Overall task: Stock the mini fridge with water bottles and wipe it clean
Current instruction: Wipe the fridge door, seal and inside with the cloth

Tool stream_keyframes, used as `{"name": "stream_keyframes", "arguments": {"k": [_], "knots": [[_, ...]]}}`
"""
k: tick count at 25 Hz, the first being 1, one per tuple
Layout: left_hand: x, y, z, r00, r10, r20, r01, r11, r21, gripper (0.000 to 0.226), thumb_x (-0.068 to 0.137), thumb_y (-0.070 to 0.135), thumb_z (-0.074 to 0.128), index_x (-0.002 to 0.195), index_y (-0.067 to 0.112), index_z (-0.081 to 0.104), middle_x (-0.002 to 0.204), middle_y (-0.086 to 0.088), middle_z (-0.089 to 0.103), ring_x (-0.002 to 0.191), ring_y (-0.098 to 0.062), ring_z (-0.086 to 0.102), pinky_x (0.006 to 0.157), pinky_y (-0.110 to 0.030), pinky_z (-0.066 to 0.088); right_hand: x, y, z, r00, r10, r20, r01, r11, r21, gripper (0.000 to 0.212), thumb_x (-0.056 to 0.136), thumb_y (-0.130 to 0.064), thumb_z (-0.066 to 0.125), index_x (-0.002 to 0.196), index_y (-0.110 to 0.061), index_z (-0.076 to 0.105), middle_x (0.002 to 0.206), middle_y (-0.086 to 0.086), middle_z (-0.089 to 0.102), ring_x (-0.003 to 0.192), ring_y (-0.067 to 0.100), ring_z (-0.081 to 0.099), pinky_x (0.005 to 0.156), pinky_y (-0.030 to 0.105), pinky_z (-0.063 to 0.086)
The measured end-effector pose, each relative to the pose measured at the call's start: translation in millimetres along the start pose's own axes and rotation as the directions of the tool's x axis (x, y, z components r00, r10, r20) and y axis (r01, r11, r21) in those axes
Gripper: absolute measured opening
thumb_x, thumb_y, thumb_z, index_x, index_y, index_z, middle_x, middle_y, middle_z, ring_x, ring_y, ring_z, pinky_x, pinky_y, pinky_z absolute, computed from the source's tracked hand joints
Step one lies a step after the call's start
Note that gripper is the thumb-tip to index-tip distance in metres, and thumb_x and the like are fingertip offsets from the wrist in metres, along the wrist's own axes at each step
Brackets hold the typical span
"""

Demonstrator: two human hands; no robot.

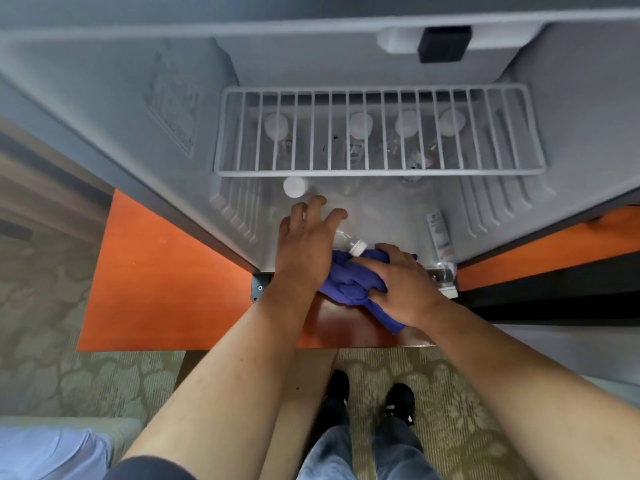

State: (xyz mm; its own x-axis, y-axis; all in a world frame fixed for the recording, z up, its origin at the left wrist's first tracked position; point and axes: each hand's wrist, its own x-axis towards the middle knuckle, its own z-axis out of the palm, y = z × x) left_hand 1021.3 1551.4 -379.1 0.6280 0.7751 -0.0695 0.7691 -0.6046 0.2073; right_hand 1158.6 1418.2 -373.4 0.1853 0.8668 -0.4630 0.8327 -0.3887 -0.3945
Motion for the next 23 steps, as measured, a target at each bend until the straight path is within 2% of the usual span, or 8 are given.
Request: {"name": "stream_keyframes", "arguments": {"k": [3, 6, 9, 13, 17, 20, 22, 23], "knots": [[-2, -9, 6, 1.000, 0.024, 0.000, -0.024, 1.000, 0.013, 0.056, 0.086, 0.008, 0.056, 0.135, 0.035, 0.051, 0.161, 0.003, 0.032, 0.143, -0.031, 0.031, 0.119, -0.049, 0.025, -7, -3, 0, 0.999, -0.035, 0.035, 0.037, 0.997, -0.063, 0.067, 0.094, -0.034, 0.064, 0.152, -0.052, 0.034, 0.161, -0.002, 0.023, 0.143, 0.028, 0.030, 0.120, 0.049, 0.022], [0, -16, 5, 0.998, 0.053, -0.014, -0.053, 0.997, 0.061, 0.061, 0.085, 0.008, 0.041, 0.139, 0.035, 0.051, 0.158, 0.003, 0.037, 0.138, -0.034, 0.036, 0.119, -0.054, 0.025, -12, -2, -3, 0.999, -0.044, 0.027, 0.044, 0.999, -0.031, 0.067, 0.093, -0.032, 0.063, 0.151, -0.053, 0.035, 0.158, -0.004, 0.027, 0.140, 0.027, 0.033, 0.122, 0.052, 0.020], [0, -21, 5, 0.998, 0.062, -0.002, -0.061, 0.995, 0.080, 0.068, 0.084, 0.011, 0.062, 0.144, 0.039, 0.045, 0.157, 0.003, 0.034, 0.137, -0.034, 0.033, 0.113, -0.059, 0.032, -18, -1, -3, 0.998, -0.057, 0.019, 0.057, 0.998, 0.022, 0.066, 0.092, -0.032, 0.064, 0.150, -0.051, 0.038, 0.155, -0.005, 0.030, 0.137, 0.027, 0.036, 0.120, 0.051, 0.022], [-15, -15, -5, 0.988, -0.013, -0.157, -0.024, 0.973, -0.230, 0.072, 0.080, 0.016, 0.073, 0.144, 0.027, 0.043, 0.152, -0.003, 0.038, 0.134, -0.032, 0.040, 0.104, -0.050, 0.046, -22, 2, -3, 0.998, -0.064, 0.002, 0.064, 0.996, 0.061, 0.066, 0.092, -0.033, 0.065, 0.150, -0.049, 0.039, 0.154, -0.004, 0.032, 0.135, 0.029, 0.039, 0.118, 0.043, 0.026], [-20, -3, -15, 0.911, -0.312, -0.268, 0.088, 0.783, -0.616, 0.065, 0.082, 0.015, 0.071, 0.142, 0.013, 0.045, 0.142, -0.007, 0.049, 0.130, -0.026, 0.045, 0.109, -0.032, 0.038, -22, 4, -2, 0.998, -0.055, -0.004, 0.055, 0.998, 0.040, 0.066, 0.092, -0.032, 0.065, 0.151, -0.048, 0.039, 0.153, -0.003, 0.034, 0.134, 0.028, 0.041, 0.119, 0.042, 0.024], [0, 3, -28, 0.823, -0.532, -0.199, 0.227, 0.629, -0.744, 0.064, 0.088, 0.019, 0.072, 0.143, 0.006, 0.044, 0.139, -0.012, 0.054, 0.130, -0.028, 0.050, 0.108, -0.025, 0.035, -20, 4, 1, 0.998, -0.055, -0.018, 0.056, 0.997, 0.052, 0.067, 0.091, -0.032, 0.065, 0.150, -0.049, 0.039, 0.152, -0.004, 0.036, 0.133, 0.028, 0.044, 0.118, 0.044, 0.027], [14, 3, -33, 0.785, -0.608, -0.120, 0.290, 0.532, -0.796, 0.065, 0.091, 0.021, 0.069, 0.147, 0.006, 0.040, 0.143, -0.011, 0.054, 0.132, -0.027, 0.051, 0.103, -0.017, 0.032, -17, 5, 1, 0.998, -0.050, -0.028, 0.052, 0.996, 0.076, 0.066, 0.090, -0.032, 0.066, 0.149, -0.050, 0.040, 0.150, -0.004, 0.038, 0.131, 0.029, 0.045, 0.117, 0.046, 0.029], [19, 2, -33, 0.777, -0.626, -0.063, 0.336, 0.497, -0.800, 0.067, 0.093, 0.025, 0.068, 0.150, 0.007, 0.037, 0.147, -0.011, 0.052, 0.134, -0.027, 0.050, 0.104, -0.018, 0.033, -16, 6, 1, 0.998, -0.047, -0.031, 0.050, 0.996, 0.081, 0.066, 0.091, -0.032, 0.066, 0.149, -0.050, 0.041, 0.150, -0.004, 0.038, 0.131, 0.030, 0.045, 0.117, 0.046, 0.029]]}}
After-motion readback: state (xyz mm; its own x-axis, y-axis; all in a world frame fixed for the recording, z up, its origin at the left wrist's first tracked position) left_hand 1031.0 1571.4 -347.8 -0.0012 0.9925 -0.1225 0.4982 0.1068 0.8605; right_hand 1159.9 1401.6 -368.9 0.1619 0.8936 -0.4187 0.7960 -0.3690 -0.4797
